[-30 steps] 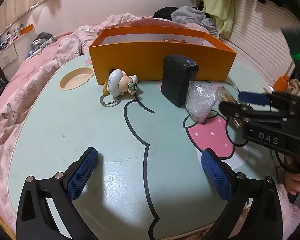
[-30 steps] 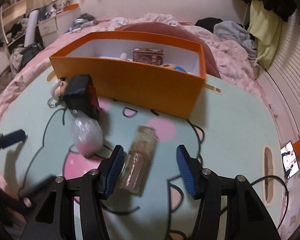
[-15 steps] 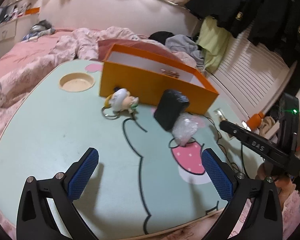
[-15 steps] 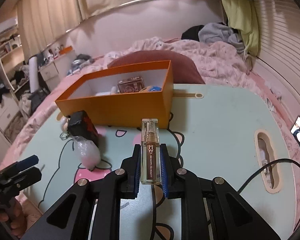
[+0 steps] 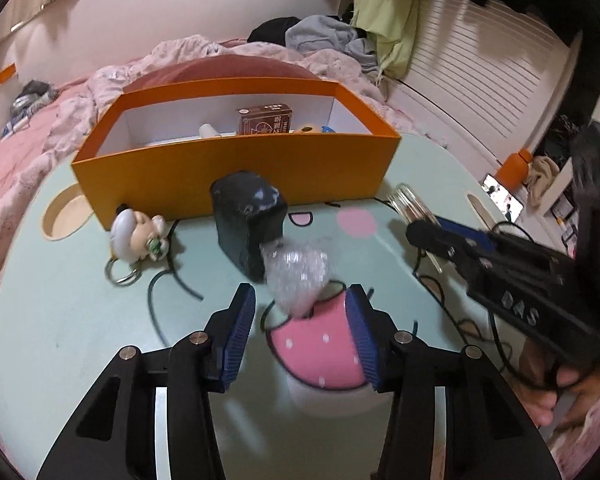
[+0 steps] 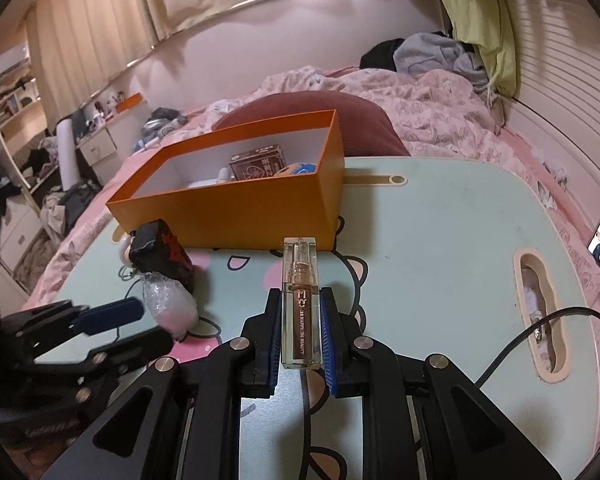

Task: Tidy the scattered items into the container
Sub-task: 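Grasp the gold perfume bottle with the right tool and lift it, then grasp the clear bubble-wrap bag with the left tool while the right tool carries the perfume bottle into the box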

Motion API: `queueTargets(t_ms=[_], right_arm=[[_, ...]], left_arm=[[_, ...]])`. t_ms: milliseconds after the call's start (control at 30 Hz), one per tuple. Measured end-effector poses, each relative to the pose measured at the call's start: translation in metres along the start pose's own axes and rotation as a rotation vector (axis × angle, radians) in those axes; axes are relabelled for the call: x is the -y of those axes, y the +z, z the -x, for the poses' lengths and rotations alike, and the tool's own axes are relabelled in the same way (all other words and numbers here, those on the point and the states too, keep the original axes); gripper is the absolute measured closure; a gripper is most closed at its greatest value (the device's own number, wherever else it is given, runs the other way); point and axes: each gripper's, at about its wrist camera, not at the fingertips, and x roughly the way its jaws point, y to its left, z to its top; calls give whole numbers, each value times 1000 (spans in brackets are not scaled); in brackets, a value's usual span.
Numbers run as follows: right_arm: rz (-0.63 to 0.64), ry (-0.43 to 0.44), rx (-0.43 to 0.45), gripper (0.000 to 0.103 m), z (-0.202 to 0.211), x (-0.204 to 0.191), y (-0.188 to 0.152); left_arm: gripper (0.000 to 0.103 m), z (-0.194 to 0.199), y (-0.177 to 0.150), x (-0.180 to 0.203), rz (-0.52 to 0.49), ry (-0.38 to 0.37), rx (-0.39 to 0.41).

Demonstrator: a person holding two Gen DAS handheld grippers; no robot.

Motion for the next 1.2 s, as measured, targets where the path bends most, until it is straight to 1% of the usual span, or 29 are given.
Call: queueTargets(t_ms=[100,200,233,267,367,467,600,667,800,900,967,1000,1100,1200], right_arm=[[-1,1,-1,86,0,0,0],[-1,1,-2,86,0,0,0],[-1,1,-3,86,0,0,0],[-2,1,-2,86,0,1,0],[-3,3,0,86,0,1,0],[-8,4,1,86,-1,1,-1],[-7,6,3,86,-1,2,-2],[-5,8,10,86,0,1,-2],[25,16,25,86,7,-5,1],[30,56,43,86,17,-12,11],[27,88,58,86,23,-15,23],[30,90,68,86,25,-17,31],[48,68,99,86,24,-20,58],[37,81,79,86,9,-20,86]], left_arm=[[55,-7,5,1,9,-12,-21],[55,-16,4,4,4,1,-41],[67,-20,4,4,4,-5,-53],[73,-22,5,4,6,-11,-65],[74,-18,4,1,21,-50,-46],[74,-6,-1,-3,34,-90,-10],[74,22,-3,-3,36,-143,39],[74,38,-1,-7,38,-148,74],[74,62,17,-18,33,-108,129],[74,72,36,-28,27,-65,162],[74,74,51,-38,27,-39,175],[74,73,57,-44,28,-28,175],[74,67,78,-58,37,6,173],[74,52,101,-71,55,20,151]])
